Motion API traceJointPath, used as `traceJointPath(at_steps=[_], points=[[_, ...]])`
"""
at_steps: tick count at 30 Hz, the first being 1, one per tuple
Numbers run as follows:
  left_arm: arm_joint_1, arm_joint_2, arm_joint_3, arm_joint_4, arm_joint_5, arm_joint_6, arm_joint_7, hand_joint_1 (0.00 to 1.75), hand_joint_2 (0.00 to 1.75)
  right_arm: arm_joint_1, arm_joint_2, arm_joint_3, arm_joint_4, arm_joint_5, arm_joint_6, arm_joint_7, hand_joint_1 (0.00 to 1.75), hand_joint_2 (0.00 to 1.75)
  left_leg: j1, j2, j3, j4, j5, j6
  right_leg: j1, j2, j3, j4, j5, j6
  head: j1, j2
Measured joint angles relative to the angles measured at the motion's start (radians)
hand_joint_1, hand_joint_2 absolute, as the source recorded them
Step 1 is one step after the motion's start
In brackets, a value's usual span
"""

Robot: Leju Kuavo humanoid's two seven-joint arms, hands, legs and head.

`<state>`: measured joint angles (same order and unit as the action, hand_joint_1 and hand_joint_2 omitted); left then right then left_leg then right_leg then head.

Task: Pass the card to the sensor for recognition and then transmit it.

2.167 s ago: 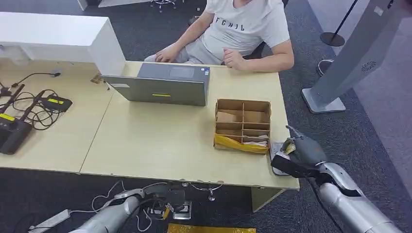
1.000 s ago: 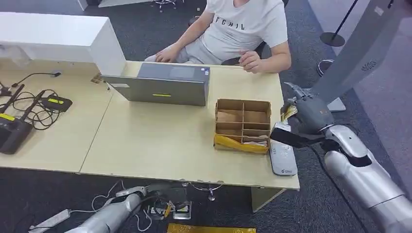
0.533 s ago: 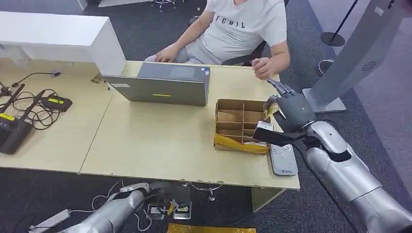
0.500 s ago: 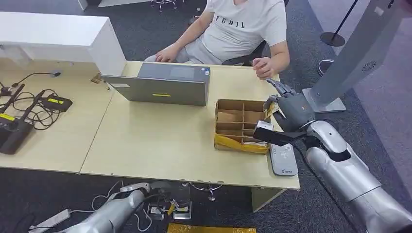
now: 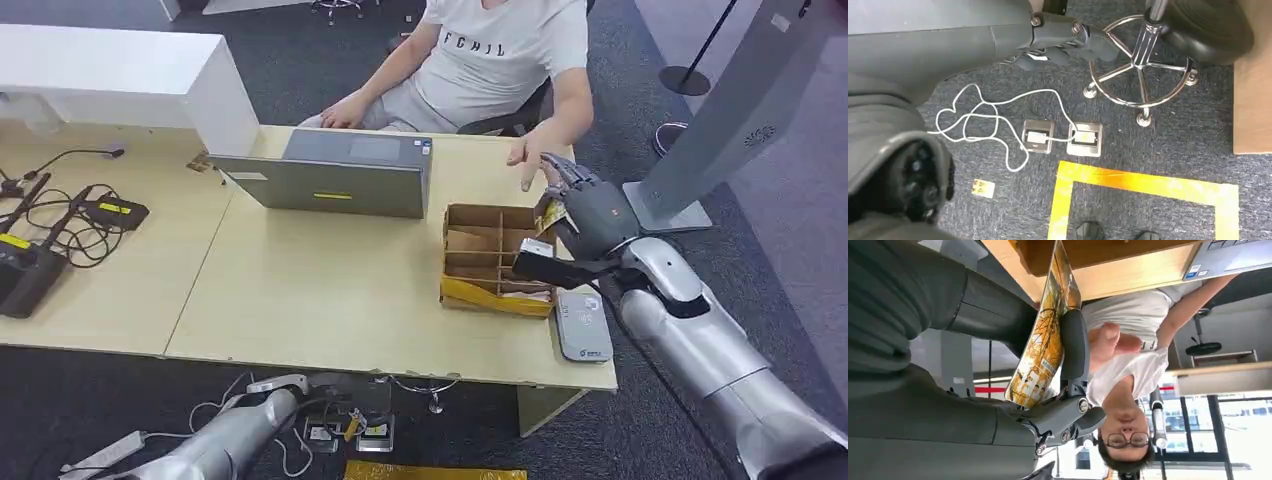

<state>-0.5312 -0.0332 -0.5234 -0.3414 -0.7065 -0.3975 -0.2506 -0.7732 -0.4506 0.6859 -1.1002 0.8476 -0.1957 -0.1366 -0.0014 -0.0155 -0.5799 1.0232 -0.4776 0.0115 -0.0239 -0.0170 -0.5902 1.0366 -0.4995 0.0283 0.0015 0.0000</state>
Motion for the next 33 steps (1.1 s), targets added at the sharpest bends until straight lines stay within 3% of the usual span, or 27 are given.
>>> traceJointPath(at_steps=[21, 23, 25, 33], points=[[-0.008, -0.010, -0.007, 0.011, -0.002, 0.000, 0.013, 0.00, 0.00, -0.020, 0.030, 0.008, 0.081, 0.009, 0.002, -0.004, 1.73, 1.75, 0.000, 0.000, 0.000, 0.000, 0.000, 0.000, 0.000, 0.000, 0.000, 0.000, 0.000, 0.000, 0.000, 0.000], [-0.008, -0.010, -0.007, 0.011, -0.002, 0.000, 0.013, 0.00, 0.00, -0.020, 0.031, 0.008, 0.085, 0.009, 0.002, -0.004, 1.27, 1.75, 0.000, 0.000, 0.000, 0.000, 0.000, 0.000, 0.000, 0.000, 0.000, 0.000, 0.000, 0.000, 0.000, 0.000], [-0.008, -0.011, -0.007, 0.011, -0.002, 0.000, 0.017, 0.00, 0.00, -0.020, 0.032, 0.008, 0.089, 0.011, 0.002, -0.004, 0.00, 1.75, 0.000, 0.000, 0.000, 0.000, 0.000, 0.000, 0.000, 0.000, -0.001, 0.000, 0.000, 0.000, 0.000, 0.000], [-0.009, -0.018, -0.007, 0.011, -0.002, 0.000, 0.023, 0.00, 0.00, -0.019, 0.035, -0.002, 0.097, 0.035, -0.034, -0.015, 0.00, 1.75, 0.000, 0.000, 0.000, 0.000, 0.000, 0.000, 0.000, 0.001, -0.001, 0.000, 0.000, 0.000, 0.000, 0.000]])
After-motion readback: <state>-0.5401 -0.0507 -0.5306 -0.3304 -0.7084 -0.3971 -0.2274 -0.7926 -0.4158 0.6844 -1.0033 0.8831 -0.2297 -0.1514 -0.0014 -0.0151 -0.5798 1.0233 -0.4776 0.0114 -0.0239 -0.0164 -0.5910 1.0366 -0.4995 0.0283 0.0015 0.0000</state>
